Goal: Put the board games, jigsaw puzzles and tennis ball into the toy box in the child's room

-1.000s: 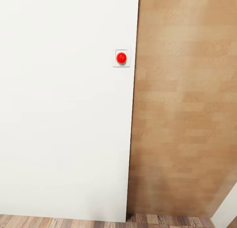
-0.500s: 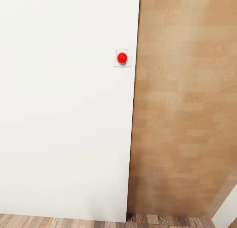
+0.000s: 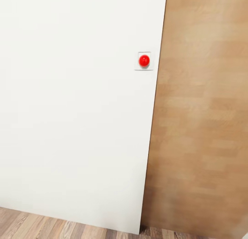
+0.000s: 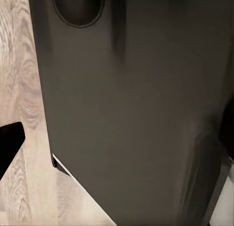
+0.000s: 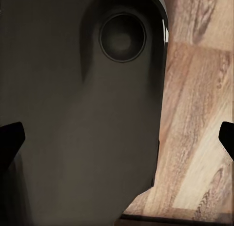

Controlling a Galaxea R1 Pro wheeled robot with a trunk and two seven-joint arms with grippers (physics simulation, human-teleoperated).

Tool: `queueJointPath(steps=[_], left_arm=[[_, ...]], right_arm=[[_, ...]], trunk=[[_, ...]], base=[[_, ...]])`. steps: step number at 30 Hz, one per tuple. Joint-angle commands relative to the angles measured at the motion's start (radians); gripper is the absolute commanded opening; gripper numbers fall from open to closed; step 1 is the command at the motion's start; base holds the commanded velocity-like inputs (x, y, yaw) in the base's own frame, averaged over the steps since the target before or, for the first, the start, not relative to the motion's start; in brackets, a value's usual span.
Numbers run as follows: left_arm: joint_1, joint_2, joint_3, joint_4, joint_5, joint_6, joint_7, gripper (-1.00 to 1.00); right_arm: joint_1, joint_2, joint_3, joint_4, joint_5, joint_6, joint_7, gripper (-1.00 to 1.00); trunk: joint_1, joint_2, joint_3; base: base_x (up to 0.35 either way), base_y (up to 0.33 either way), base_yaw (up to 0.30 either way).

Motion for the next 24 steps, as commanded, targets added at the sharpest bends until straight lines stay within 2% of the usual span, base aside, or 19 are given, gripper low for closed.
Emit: queueJointPath(steps=[1,24], left_arm=[[0.001,0.000,0.000,-0.002,0.000,0.000,0.000,1.00],[0.003,-0.002,0.000,-0.002,0.001,0.000,0.000,1.00]], right_arm=[[0.000,0.000,0.002,-0.001,0.000,0.000,0.000,1.00],[0.000,-0.001,0.002,-0.001,0.003,0.000,-0.001,1.00]], trunk=[[0.000,0.000,-0.001],[0.000,0.000,-0.001]], base=[[0.000,0.000,0.269],[0.000,0.000,0.287]])
